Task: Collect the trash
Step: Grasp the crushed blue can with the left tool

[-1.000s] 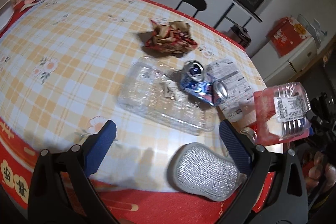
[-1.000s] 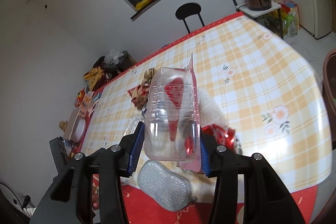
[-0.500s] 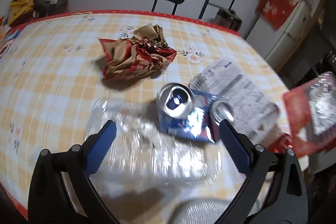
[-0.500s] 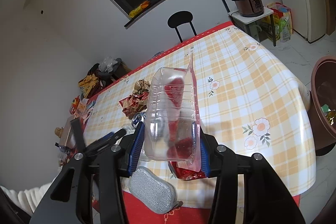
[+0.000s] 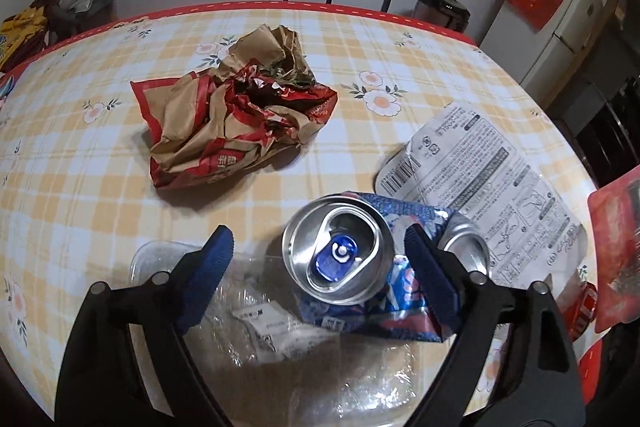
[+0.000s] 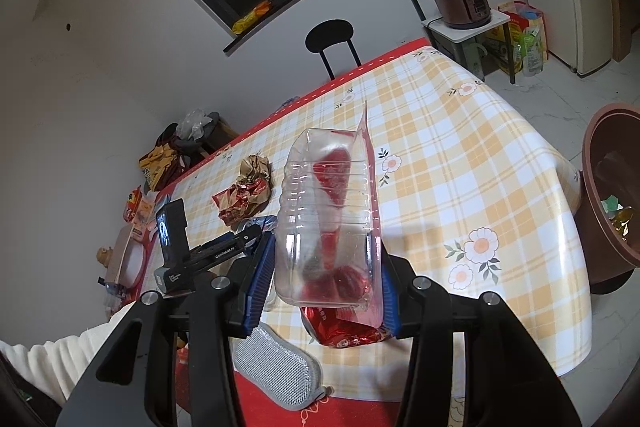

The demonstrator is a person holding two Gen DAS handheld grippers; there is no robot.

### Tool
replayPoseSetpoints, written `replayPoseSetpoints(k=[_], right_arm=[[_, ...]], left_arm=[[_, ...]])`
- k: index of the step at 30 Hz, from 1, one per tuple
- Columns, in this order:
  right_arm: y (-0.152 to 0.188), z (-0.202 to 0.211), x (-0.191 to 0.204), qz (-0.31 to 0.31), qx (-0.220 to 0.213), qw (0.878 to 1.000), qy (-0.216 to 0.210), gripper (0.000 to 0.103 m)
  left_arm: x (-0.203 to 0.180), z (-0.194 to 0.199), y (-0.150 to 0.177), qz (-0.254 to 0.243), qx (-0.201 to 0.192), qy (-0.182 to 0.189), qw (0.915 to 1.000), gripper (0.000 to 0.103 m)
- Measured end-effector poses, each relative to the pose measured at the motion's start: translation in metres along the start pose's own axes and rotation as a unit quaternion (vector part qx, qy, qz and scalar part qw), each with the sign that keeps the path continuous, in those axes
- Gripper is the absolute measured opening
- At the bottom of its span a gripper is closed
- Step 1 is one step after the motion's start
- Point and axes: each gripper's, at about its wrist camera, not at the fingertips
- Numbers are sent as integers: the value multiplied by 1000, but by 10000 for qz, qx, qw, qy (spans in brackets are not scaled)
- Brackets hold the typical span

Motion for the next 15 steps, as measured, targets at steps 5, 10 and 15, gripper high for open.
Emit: replayPoseSetpoints(k=[5,10,15], right_arm=[[-1,-3,-1,-29,22,10000,31,46],[-2,-4,-2,-39,36,10000,48,46],[-3,-8,3,20,43,10000,17,46]], left_arm=[[-3,-7,0,-95,10,-130,9999,73],[-3,-4,2,-189,-21,-10,9998,56],[6,13,7,-202,-180,82,9996,56]])
Point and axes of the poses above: each gripper's, at about its wrist camera, not at the fingertips, and z roughly against the way its jaws point, x to its left, y to its underside, and after that the axes turned 15 degrees about -y, right-handed
